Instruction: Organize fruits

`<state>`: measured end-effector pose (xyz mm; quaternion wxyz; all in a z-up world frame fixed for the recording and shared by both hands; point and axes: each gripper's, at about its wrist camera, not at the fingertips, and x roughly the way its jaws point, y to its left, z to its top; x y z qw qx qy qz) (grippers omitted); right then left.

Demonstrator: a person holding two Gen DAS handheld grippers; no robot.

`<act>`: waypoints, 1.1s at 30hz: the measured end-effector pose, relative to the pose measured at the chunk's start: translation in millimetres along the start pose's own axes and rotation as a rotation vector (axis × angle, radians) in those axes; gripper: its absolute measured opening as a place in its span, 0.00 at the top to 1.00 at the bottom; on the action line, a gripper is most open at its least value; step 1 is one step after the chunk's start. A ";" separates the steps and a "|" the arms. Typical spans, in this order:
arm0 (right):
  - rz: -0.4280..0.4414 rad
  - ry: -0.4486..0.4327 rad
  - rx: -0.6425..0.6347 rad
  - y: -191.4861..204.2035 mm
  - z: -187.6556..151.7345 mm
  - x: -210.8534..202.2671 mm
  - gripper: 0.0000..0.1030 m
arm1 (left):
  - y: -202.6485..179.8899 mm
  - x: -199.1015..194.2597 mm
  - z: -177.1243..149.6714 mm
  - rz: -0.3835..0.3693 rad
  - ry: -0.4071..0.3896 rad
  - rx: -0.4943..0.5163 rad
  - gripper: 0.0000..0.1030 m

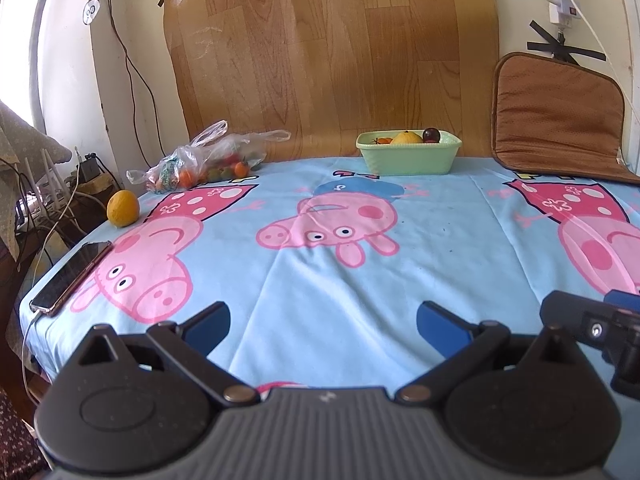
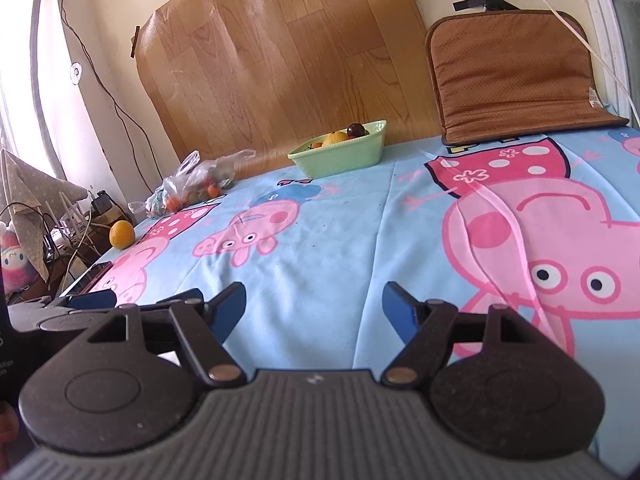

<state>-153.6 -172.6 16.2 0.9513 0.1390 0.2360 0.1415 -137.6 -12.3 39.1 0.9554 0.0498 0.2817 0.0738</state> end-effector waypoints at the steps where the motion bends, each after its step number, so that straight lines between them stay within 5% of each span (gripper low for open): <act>1: -0.001 -0.001 -0.001 0.0 0.0 0.0 0.25 | -0.3 0.3 -0.2 -0.001 0.001 0.000 0.00; 33: -0.009 -0.005 -0.003 -1.6 2.4 -1.1 0.25 | -4.4 2.1 -0.2 -0.009 0.023 0.007 0.00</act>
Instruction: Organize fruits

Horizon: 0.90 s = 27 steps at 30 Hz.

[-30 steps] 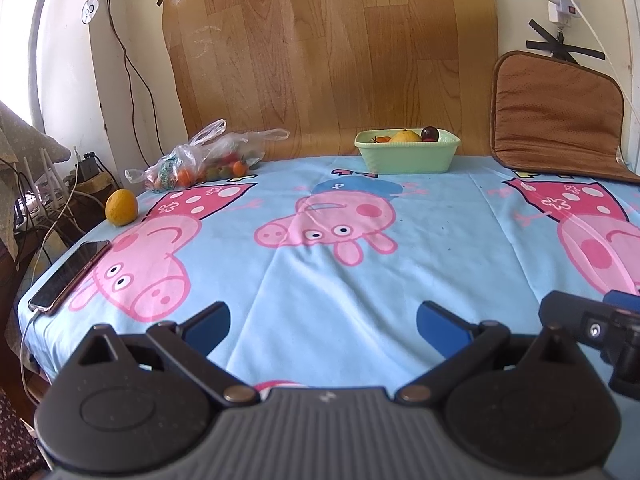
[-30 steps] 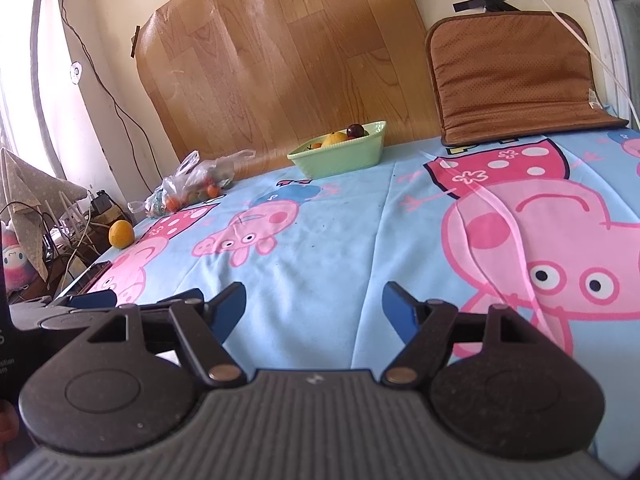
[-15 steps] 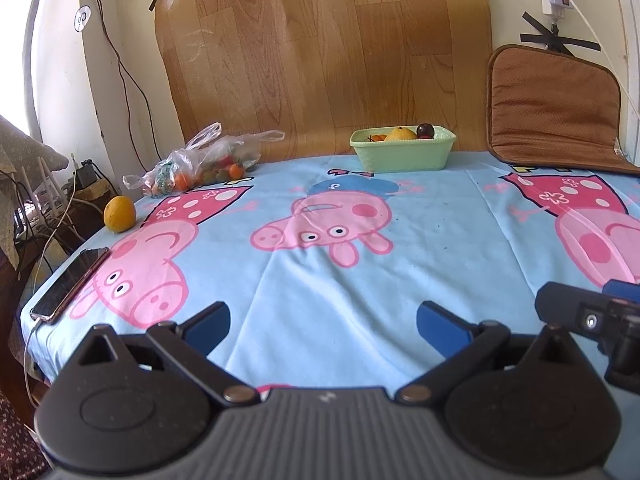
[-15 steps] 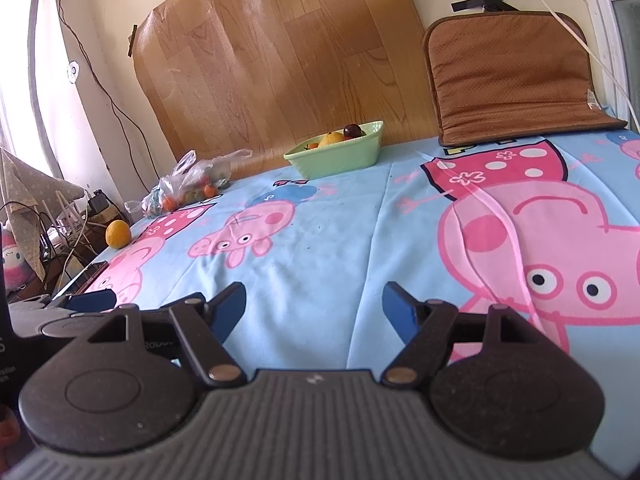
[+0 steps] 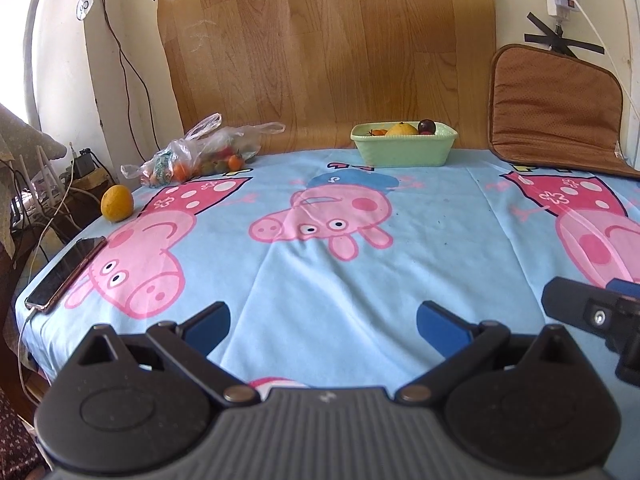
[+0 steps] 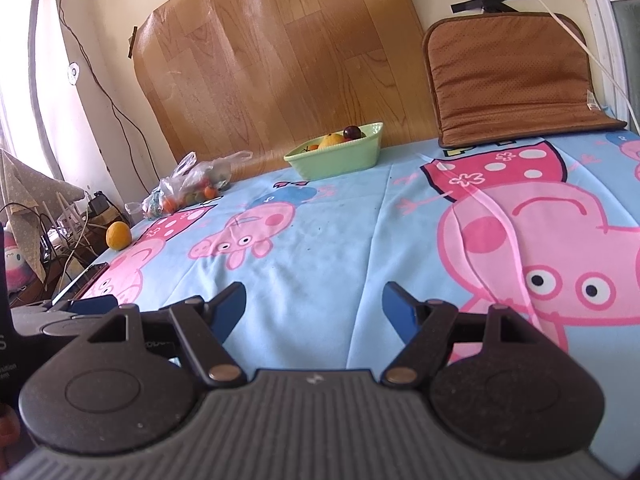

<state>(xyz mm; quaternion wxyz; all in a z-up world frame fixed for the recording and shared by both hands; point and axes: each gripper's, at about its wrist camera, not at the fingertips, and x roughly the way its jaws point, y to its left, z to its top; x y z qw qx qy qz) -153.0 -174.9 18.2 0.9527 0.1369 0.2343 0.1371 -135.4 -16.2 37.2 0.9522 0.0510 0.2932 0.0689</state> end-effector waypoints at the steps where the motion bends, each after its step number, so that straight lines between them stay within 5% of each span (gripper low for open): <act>1: 0.000 -0.004 0.000 -0.5 0.1 -0.1 0.25 | 0.1 0.2 -0.1 0.000 0.000 0.001 0.00; 27: 0.006 0.006 -0.015 2.3 -0.6 2.1 0.25 | 5.5 0.5 -1.3 -0.007 0.001 -0.026 0.00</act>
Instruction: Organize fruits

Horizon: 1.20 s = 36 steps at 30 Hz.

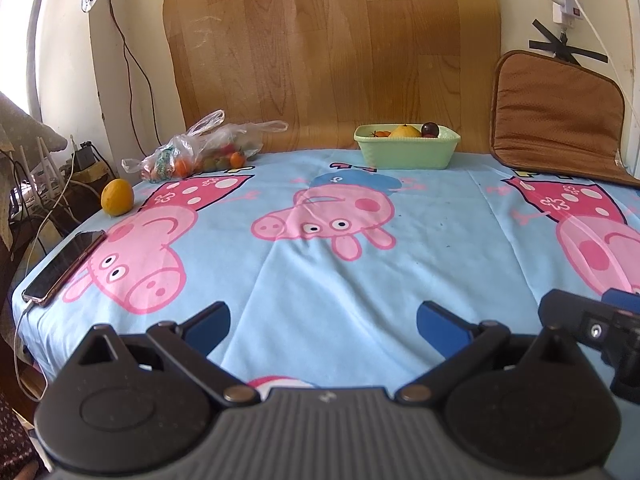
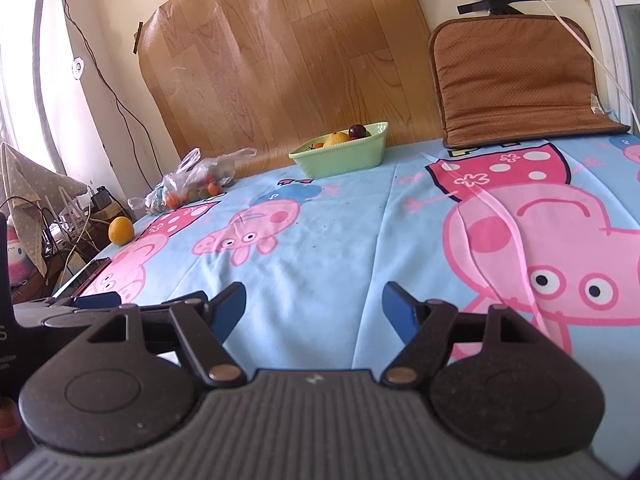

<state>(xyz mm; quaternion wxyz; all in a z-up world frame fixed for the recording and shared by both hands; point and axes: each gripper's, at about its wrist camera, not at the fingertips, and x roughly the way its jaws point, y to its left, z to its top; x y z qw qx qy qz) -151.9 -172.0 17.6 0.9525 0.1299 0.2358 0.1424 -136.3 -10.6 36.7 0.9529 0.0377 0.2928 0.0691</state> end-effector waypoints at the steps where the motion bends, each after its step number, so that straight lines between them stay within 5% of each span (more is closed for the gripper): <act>1: -0.001 0.000 -0.001 -0.1 -0.2 0.6 0.25 | 0.0 0.6 0.0 0.001 0.002 0.000 0.00; 36: -0.001 -0.009 0.031 -3.4 -0.8 -2.6 0.25 | -5.7 -4.5 0.4 0.007 -0.026 0.025 0.00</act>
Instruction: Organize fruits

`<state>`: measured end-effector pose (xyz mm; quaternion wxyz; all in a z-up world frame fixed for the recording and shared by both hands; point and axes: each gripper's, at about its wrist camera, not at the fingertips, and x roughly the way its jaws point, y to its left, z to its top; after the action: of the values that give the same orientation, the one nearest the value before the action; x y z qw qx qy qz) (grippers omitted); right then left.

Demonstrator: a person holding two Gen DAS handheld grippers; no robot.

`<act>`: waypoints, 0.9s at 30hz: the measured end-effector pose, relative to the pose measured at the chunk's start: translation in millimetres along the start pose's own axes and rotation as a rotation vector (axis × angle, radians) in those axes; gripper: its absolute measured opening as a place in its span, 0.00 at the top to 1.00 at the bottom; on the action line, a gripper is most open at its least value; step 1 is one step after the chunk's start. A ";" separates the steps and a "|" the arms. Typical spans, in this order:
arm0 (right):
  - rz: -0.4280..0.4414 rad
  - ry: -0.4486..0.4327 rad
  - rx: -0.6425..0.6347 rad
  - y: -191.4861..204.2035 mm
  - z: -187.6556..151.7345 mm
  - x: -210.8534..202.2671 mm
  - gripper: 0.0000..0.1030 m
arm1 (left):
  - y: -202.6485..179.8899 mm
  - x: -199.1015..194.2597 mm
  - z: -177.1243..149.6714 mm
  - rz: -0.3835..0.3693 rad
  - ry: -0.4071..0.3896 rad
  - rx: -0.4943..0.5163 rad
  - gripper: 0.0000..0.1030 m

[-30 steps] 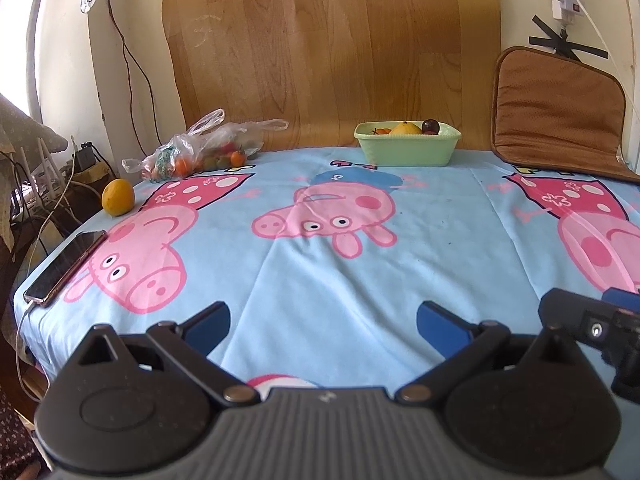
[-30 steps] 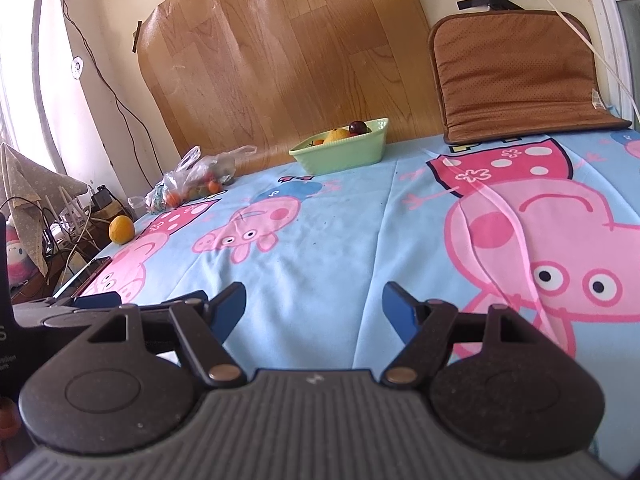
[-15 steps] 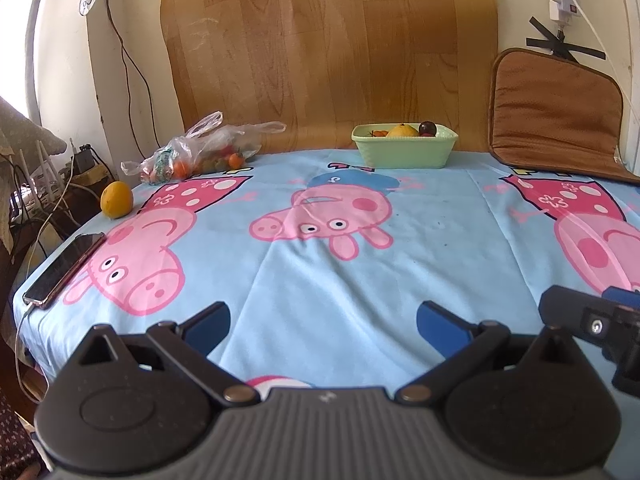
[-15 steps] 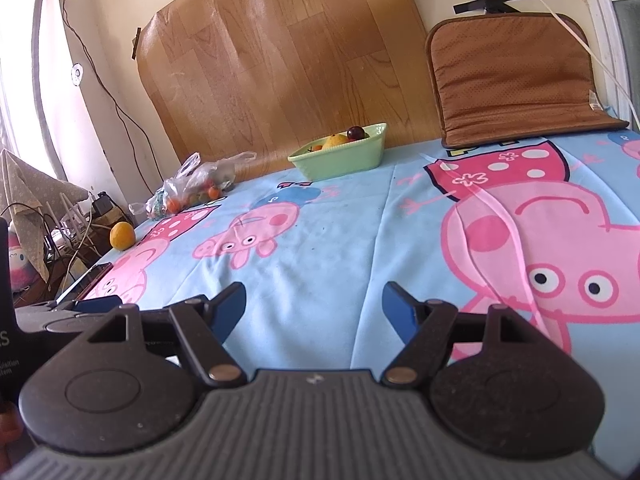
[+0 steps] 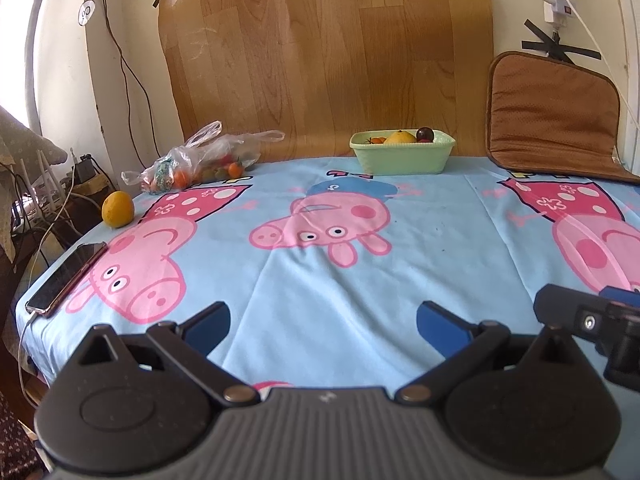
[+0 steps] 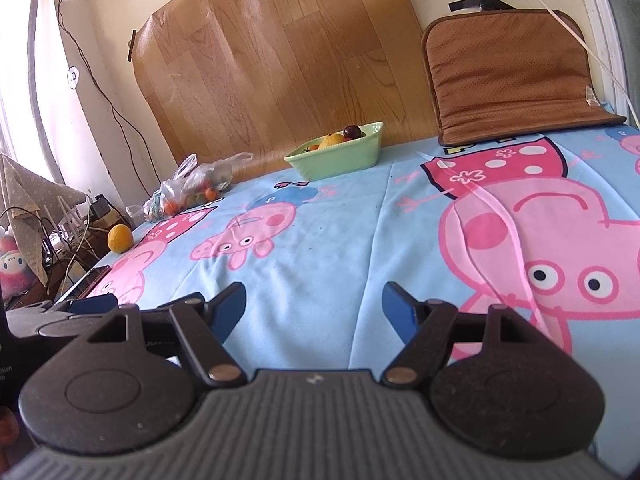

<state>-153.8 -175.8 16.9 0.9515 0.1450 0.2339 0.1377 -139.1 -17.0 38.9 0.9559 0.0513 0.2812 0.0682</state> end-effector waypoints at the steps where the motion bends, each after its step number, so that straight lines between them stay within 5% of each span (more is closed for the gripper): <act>1: -0.001 -0.001 -0.001 0.3 0.1 0.0 0.25 | 0.7 0.0 0.4 0.000 0.000 -0.002 0.00; 27: 0.021 -0.039 0.058 -17.3 2.1 -13.1 0.25 | -14.9 -3.3 8.3 0.006 0.012 0.013 0.00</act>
<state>-160.6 -196.5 18.1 0.9496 0.1778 0.2178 0.1382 -135.8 -32.6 45.5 0.9536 0.0579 0.2871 0.0694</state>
